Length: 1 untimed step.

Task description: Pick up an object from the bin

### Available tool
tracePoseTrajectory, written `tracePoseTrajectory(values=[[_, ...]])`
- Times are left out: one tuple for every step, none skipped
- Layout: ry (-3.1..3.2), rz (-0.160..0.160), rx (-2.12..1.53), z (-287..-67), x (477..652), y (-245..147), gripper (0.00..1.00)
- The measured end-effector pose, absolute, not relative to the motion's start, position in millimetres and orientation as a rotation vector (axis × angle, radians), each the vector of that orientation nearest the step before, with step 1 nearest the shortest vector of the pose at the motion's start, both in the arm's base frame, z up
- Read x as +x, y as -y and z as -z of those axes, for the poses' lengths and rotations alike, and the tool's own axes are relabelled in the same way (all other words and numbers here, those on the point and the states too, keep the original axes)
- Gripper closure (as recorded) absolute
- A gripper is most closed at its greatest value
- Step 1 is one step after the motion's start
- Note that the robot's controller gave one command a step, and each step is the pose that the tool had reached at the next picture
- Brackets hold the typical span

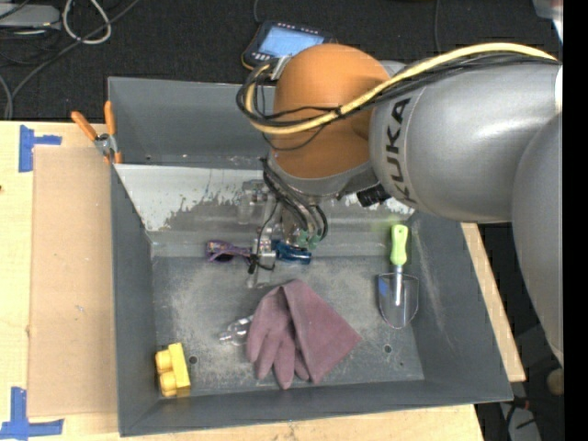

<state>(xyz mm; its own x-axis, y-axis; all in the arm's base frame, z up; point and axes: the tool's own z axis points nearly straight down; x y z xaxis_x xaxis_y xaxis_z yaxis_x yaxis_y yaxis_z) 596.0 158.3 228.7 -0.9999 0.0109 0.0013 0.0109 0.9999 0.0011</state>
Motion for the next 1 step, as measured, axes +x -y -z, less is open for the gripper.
tracePoseTrajectory(values=[[3.140, 0.002, -0.018, -228.7, 596.0, -158.3, 0.00]])
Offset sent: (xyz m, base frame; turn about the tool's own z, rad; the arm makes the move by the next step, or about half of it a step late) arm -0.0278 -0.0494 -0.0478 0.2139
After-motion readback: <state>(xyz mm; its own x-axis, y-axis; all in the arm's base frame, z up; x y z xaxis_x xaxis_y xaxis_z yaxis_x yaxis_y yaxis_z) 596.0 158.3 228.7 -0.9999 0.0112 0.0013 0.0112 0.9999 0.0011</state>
